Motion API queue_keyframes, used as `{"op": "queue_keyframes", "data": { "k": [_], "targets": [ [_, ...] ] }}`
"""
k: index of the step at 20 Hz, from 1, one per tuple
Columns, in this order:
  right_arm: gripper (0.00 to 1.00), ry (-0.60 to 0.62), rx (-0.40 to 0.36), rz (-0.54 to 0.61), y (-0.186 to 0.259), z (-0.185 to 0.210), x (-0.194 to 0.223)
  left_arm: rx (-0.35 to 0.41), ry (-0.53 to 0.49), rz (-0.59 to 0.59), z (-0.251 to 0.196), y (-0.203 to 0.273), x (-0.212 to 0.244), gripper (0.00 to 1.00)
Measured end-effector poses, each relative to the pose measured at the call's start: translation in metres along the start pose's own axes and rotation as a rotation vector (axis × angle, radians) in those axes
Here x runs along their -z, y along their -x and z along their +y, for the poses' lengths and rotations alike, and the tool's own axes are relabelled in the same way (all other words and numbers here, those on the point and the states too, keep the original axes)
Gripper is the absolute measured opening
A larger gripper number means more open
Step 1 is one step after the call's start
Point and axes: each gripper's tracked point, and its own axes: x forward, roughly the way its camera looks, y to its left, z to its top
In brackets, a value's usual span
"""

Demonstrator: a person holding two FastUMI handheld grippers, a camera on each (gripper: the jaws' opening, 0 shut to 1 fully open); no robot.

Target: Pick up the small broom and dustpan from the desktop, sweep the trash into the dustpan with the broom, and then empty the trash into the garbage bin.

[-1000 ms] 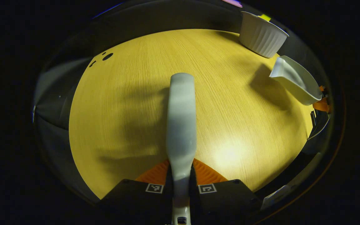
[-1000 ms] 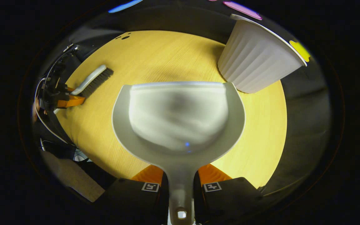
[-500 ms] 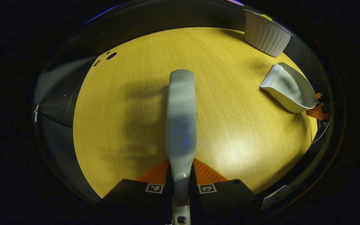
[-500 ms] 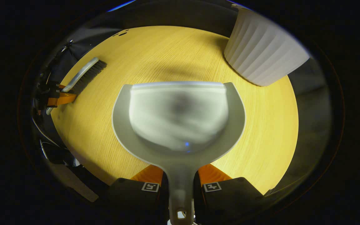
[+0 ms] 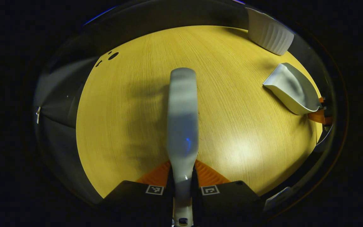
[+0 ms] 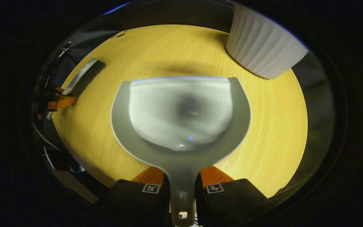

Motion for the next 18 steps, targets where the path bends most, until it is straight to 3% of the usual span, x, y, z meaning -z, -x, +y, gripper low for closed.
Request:
{"op": "queue_keyframes", "data": {
  "k": [9,11,12,13,14,18],
  "targets": [
    [0.4,-0.046,-0.032,0.02,0.014,0.004,0.006,-0.014,-0.018,-0.021,0.001,0.005,0.001,0.3],
    [0.4,-0.04,-0.046,0.02,0.024,0.003,0.006,-0.013,-0.039,-0.04,0.001,0.013,-0.001,0.24],
    [0.41,-0.03,-0.049,0.02,0.031,0.0,0.006,-0.017,-0.05,-0.045,0.001,0.018,-0.001,0.33],
    [0.41,-0.025,-0.053,0.017,0.038,0.0,0.004,-0.024,-0.059,-0.049,0.002,0.023,-0.001,0.3],
    [0.42,-0.022,-0.058,0.011,0.046,0.0,0.003,-0.033,-0.066,-0.058,0.005,0.029,-0.002,0.38],
    [0.41,0.001,-0.066,-0.052,0.088,0.0,-0.009,-0.039,-0.076,-0.124,0.009,0.061,-0.011,0.39]
  ]
}}
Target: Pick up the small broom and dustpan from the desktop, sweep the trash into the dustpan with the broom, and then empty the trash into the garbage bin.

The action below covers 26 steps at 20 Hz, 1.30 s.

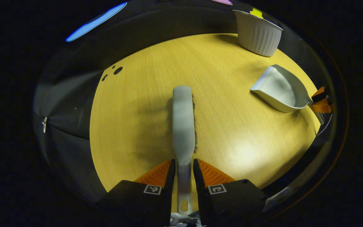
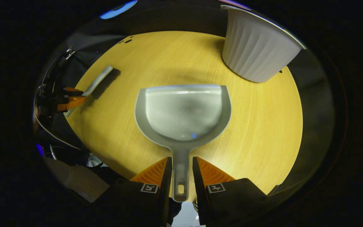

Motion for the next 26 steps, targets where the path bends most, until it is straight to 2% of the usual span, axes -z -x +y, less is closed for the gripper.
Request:
{"op": "queue_keyframes", "data": {
  "k": [4,5,6,9,11,14,17,20,23,26],
  "targets": [
    [0.37,-0.048,-0.028,-0.162,0.047,0.012,-0.04,-0.014,0.012,-0.126,0.002,0.04,-0.032,0.39],
    [0.3,-0.056,-0.026,-0.215,0.06,0.014,-0.053,-0.015,0.02,-0.166,0.002,0.05,-0.043,0.39],
    [0.37,-0.062,-0.022,-0.272,0.073,0.013,-0.066,-0.013,0.031,-0.213,0.002,0.062,-0.056,0.38],
    [0.37,-0.051,-0.006,-0.445,0.108,0.015,-0.103,0.021,0.058,-0.426,-0.006,0.102,-0.104,0.38],
    [0.37,-0.027,0.014,-0.543,0.129,0.017,-0.121,0.018,0.057,-0.548,-0.013,0.137,-0.129,0.38],
    [0.37,0.003,0.034,-0.677,0.168,0.024,-0.146,0.05,0.066,-0.697,-0.023,0.178,-0.162,0.38],
    [0.37,0.041,0.053,-0.797,0.208,0.037,-0.17,0.066,0.085,-0.79,-0.026,0.213,-0.185,0.38],
    [0.37,0.099,0.083,-0.895,0.226,0.044,-0.178,0.05,0.09,-0.86,-0.03,0.234,-0.196,0.38],
    [0.38,0.111,0.106,-0.933,0.237,0.043,-0.181,0.028,0.071,-0.914,-0.038,0.251,-0.2,0.38],
    [0.36,0.099,0.099,-0.949,0.244,0.046,-0.18,0.042,0.067,-0.935,-0.047,0.259,-0.198,0.38]
  ]
}}
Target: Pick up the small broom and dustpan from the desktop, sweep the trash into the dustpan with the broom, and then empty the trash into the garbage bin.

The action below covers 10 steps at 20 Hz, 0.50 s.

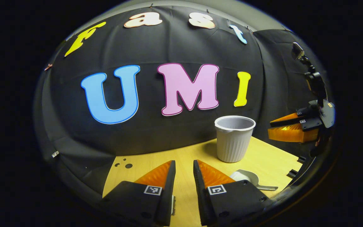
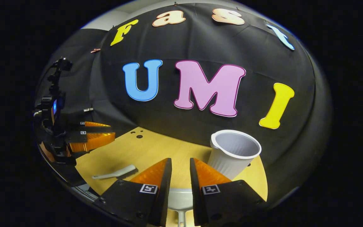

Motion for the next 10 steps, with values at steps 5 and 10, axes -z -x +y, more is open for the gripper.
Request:
{"op": "queue_keyframes", "data": {
  "k": [5,10],
  "targets": [
    [0.36,-0.012,-0.014,0.006,0.003,0.003,-0.003,0.022,0.037,0.02,-0.006,0.002,0.003,0.39],
    [0.39,-0.006,-0.014,0.017,0.003,0.004,-0.005,0.047,0.052,0.054,-0.009,-0.003,0.01,0.39]
  ]
}}
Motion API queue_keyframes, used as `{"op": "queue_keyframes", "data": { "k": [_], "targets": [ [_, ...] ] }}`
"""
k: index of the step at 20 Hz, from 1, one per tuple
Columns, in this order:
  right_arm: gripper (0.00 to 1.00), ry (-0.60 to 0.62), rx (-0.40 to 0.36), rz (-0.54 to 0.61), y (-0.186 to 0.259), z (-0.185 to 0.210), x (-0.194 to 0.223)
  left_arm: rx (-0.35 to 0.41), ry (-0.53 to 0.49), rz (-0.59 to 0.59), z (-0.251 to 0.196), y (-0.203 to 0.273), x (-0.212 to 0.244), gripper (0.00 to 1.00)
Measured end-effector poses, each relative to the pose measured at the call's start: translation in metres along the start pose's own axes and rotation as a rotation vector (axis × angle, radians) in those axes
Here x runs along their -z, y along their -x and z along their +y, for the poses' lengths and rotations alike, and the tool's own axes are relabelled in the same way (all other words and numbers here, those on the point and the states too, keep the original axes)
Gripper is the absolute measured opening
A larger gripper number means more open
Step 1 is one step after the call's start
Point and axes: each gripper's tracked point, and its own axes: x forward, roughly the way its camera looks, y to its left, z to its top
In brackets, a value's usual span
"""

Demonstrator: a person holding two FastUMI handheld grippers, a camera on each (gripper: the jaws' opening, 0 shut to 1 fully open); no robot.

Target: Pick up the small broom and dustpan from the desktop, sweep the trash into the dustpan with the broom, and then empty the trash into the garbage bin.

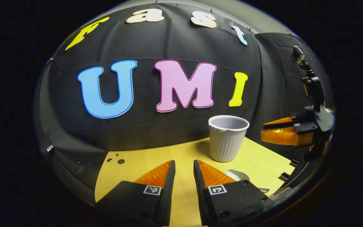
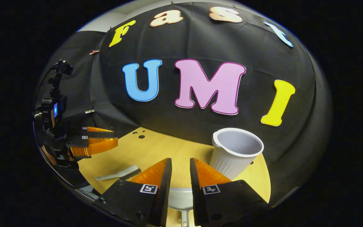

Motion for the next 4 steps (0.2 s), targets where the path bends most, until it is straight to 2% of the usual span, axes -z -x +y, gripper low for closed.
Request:
{"op": "queue_keyframes", "data": {
  "k": [1,4],
  "targets": [
    [0.36,0.006,0.002,0.002,0.0006,0.0,0.0005,0.0,0.005,0.003,0.0,-0.0001,-0.0001,0.4],
    [0.36,0.012,-0.004,0.007,0.0018,0.0021,-0.0002,-0.008,-0.004,0.002,-0.0001,0.0003,-0.0006,0.4]
  ]
}}
